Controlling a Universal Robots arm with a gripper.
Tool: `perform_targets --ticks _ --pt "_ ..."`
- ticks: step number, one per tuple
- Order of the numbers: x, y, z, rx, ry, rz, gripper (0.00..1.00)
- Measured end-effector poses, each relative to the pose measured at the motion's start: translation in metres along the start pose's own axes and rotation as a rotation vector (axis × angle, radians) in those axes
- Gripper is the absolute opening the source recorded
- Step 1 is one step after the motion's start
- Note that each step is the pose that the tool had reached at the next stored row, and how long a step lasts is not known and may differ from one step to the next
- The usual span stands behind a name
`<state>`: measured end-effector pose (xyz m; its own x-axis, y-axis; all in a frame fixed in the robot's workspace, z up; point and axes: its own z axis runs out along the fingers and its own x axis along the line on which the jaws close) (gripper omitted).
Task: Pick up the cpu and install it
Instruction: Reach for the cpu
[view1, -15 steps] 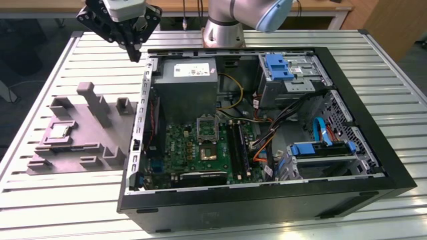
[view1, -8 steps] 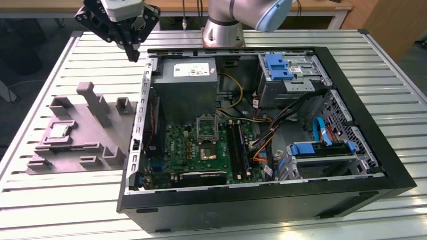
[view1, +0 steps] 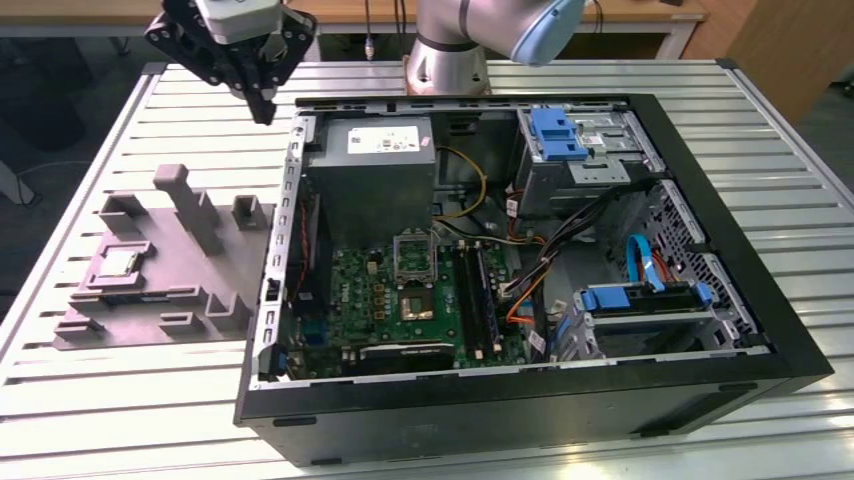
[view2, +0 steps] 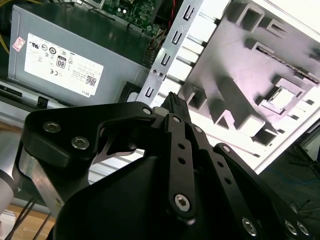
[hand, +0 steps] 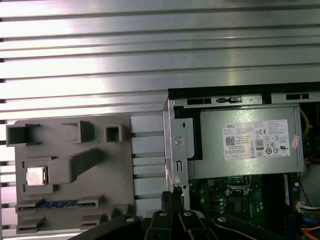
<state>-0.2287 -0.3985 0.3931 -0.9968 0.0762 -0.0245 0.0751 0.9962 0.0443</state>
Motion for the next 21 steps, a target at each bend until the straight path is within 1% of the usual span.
perform_targets --ticks 21 --pt "0.0086 -0.0006 -0.0002 -0.0001 -0.0001 0.0 0.11"
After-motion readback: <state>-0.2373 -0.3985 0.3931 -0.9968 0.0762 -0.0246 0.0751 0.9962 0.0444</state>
